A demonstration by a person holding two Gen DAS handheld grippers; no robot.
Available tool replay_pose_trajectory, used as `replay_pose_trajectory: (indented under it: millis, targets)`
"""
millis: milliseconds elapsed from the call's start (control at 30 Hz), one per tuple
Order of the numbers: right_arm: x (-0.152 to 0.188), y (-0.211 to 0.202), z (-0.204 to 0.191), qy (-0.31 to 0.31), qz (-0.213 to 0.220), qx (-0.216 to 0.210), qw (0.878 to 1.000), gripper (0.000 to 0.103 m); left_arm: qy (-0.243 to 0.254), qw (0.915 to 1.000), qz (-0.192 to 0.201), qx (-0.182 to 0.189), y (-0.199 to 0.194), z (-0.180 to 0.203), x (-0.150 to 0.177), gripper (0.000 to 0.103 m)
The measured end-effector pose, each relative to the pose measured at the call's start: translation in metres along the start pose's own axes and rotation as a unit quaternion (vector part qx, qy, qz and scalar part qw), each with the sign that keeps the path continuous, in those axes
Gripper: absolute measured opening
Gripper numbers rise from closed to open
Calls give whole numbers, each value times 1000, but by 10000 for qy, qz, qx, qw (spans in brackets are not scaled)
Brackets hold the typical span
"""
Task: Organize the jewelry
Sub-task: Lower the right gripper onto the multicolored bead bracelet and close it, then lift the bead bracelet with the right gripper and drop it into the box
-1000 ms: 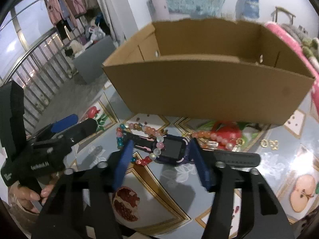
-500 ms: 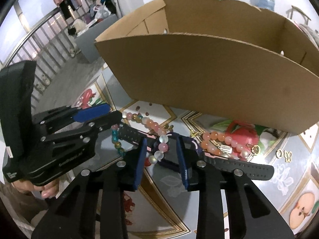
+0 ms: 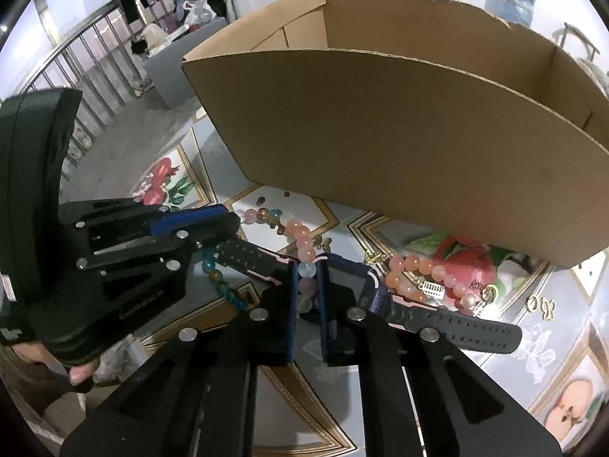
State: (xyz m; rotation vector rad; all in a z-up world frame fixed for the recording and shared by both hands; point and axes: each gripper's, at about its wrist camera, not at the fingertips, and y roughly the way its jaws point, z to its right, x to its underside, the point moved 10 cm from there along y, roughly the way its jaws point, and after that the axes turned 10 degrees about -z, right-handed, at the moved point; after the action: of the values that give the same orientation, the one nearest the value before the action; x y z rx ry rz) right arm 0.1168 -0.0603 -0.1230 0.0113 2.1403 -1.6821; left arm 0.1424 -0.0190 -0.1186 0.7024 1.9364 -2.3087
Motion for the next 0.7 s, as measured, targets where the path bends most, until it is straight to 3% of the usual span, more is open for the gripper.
replay_pose_trajectory:
  millis: [267, 533, 700]
  targets:
    - [0, -22, -9, -73, 384, -302, 9988, 8, -47, 9994, 316, -139, -27, 1, 4, 9]
    - [0, -64, -23, -275, 974, -594, 9931, 8, -188, 9955, 907, -195, -89, 7, 5, 9]
    - [-11, -101, -28, -439, 1481, -668, 9857, 8, -58, 9898, 1405, -218, -136, 19, -11, 9]
